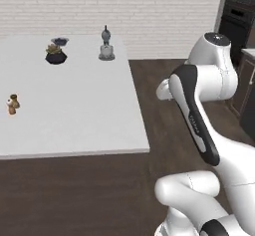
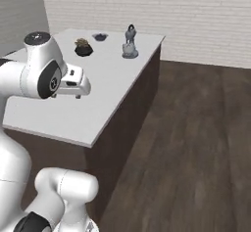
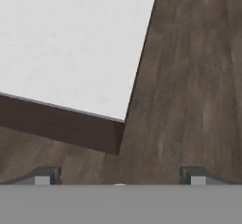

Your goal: Navigate to the electric kettle.

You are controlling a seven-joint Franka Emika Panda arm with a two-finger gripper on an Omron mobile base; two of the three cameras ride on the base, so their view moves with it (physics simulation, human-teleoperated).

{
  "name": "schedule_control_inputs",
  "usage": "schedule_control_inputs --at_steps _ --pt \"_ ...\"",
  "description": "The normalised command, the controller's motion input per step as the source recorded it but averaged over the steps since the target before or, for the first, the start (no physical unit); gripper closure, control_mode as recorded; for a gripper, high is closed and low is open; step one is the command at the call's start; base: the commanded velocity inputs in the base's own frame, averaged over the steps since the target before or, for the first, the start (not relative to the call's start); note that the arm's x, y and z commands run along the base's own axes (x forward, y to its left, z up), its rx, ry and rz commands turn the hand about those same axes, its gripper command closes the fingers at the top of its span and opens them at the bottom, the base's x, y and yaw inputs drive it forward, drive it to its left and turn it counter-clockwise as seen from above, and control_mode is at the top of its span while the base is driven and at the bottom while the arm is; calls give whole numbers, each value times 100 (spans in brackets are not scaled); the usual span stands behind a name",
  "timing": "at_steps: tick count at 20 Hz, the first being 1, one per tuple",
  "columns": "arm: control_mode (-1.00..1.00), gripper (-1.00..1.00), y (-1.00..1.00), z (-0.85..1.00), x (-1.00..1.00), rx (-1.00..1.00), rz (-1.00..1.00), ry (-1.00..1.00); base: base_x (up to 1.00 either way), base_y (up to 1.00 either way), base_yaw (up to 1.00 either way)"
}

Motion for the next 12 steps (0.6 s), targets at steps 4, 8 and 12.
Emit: schedule_control_inputs --at_steps 4,8,12 --pt "100 -100 0 0 0 0 0 0 100 -84 9" --pt "100 -100 0 0 0 0 0 0 79 -100 14" --pt "100 -100 0 0 0 0 0 0 7 -100 13"
